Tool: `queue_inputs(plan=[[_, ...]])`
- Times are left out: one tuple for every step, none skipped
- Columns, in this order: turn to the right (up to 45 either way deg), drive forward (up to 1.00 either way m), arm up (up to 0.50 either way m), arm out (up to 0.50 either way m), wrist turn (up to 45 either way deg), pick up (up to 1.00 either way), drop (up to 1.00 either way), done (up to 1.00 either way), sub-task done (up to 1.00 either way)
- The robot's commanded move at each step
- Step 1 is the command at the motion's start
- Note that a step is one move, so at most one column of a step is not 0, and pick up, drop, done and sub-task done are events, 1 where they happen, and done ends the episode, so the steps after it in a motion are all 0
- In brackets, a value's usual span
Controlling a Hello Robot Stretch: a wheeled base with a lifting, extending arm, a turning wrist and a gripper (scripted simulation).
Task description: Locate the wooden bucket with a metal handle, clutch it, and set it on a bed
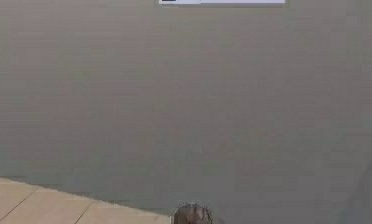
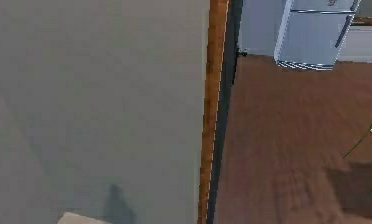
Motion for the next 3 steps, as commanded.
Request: queue_inputs(plan=[[-45.0, 0.00, 0.00, 0.00, 0.0, 0.00, 0.00, 0.00, 0.00], [-36.0, 0.00, 0.00, 0.00, 0.0, 0.00, 0.00, 0.00, 0.00], [0.0, 0.00, 0.16, 0.00, 0.0, 0.00, 0.00, 0.00, 0.00]])
